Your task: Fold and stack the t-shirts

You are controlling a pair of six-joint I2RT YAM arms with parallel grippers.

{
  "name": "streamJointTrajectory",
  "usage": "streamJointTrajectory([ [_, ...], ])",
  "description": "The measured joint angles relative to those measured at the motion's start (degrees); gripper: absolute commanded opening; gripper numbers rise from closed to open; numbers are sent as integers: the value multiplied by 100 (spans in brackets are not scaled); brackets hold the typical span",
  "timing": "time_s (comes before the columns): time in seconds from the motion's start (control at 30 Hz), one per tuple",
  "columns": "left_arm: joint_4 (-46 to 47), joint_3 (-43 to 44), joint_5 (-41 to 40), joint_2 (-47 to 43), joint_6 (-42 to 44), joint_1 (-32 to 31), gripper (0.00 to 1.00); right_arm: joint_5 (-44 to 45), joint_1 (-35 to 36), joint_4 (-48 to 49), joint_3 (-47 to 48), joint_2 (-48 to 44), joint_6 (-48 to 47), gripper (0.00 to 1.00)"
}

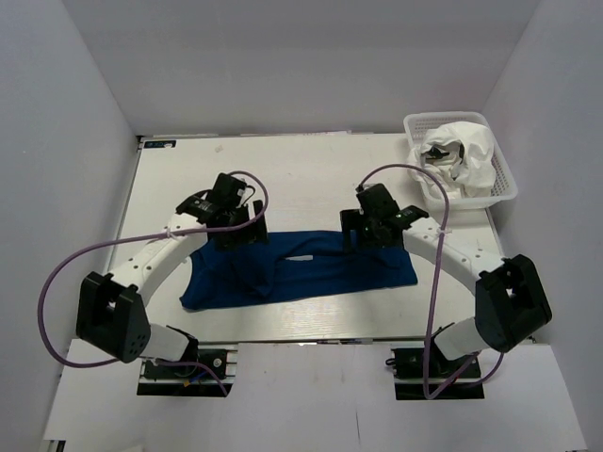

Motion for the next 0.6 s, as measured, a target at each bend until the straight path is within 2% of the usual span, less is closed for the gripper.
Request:
streamJointTrajectory([
  [0.2, 227, 131, -245, 892, -87, 129, 100, 59, -463, 223, -4, 166, 525, 90],
  [0.33, 385, -297, -240, 1526, -258, 326, 100, -232, -905, 577, -240, 546, 667, 90],
  [0.4, 389, -525, -236, 1648, -343, 431, 100, -417, -1154, 739, -420, 728, 713, 90],
  [0.6, 271, -374, -52, 1823, -490, 662, 100, -981, -1770, 1388, -490, 1014, 870, 90],
])
